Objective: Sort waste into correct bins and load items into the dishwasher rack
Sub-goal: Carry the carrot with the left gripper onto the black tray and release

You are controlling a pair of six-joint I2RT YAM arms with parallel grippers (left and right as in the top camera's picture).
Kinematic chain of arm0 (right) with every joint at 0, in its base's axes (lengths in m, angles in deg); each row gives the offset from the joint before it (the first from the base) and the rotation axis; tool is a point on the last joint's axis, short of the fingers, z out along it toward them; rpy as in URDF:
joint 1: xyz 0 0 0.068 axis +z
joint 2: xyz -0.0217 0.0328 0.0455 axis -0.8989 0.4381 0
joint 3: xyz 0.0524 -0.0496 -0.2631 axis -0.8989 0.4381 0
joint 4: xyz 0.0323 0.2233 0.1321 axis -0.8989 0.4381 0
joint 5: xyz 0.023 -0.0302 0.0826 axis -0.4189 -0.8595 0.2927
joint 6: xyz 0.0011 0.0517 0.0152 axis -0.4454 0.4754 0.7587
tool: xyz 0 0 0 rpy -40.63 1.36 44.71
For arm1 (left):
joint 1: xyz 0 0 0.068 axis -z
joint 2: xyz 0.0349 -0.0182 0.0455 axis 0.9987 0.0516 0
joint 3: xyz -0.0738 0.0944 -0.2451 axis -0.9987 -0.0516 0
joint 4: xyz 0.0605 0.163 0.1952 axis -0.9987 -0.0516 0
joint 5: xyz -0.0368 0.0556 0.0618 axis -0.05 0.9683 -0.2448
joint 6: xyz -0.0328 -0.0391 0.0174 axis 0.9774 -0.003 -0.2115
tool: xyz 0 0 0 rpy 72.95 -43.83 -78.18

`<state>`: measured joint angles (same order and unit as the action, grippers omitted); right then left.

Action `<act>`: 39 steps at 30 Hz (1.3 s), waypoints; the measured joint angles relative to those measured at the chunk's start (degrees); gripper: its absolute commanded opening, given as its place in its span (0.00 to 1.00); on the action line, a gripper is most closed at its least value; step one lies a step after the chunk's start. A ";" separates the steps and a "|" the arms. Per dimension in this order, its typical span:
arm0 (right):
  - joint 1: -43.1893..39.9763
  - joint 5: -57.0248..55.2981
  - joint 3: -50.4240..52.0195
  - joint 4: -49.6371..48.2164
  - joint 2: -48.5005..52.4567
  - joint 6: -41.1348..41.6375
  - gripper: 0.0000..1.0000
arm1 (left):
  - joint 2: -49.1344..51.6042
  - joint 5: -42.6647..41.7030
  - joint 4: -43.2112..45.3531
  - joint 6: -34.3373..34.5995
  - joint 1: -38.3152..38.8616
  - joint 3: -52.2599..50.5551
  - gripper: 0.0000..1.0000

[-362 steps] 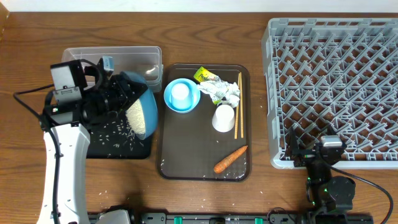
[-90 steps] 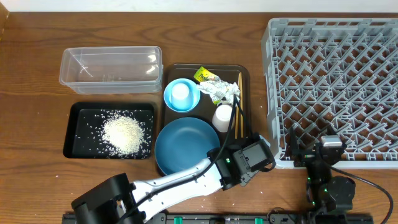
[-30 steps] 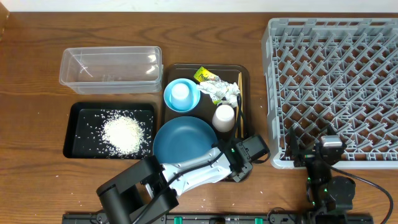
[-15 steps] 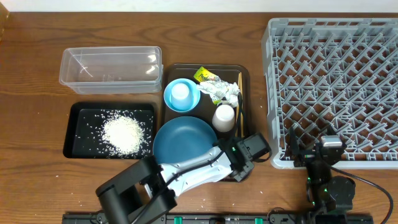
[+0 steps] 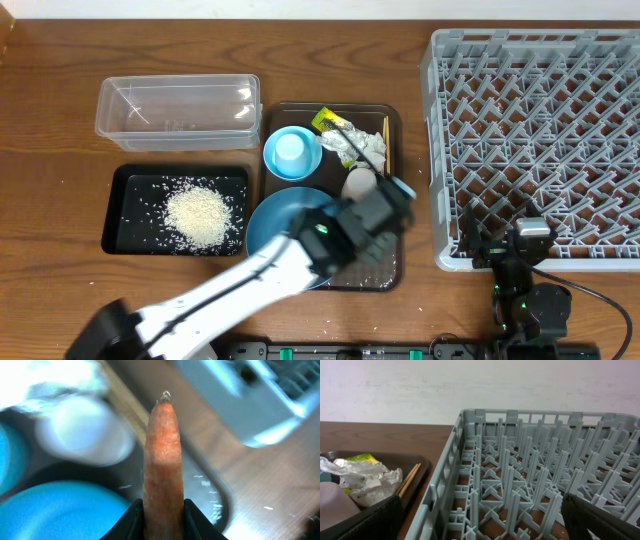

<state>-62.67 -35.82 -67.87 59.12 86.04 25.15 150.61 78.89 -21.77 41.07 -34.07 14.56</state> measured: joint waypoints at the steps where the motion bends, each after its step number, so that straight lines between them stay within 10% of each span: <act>1: 0.00 0.00 0.00 0.00 0.00 0.00 0.99 | -1.40 0.42 -1.18 0.02 -2.43 0.00 0.24; 21: 0.00 0.00 0.00 0.00 0.00 0.00 0.99 | -3.41 1.44 -11.65 8.87 -56.04 -0.87 0.24; 39: 0.00 0.00 0.00 0.00 0.00 0.00 0.99 | 11.61 -3.08 -11.65 18.99 -63.36 -2.43 0.25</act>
<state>-62.67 -35.82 -67.87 59.12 86.04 25.15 162.21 75.81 -33.42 60.07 -97.44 12.14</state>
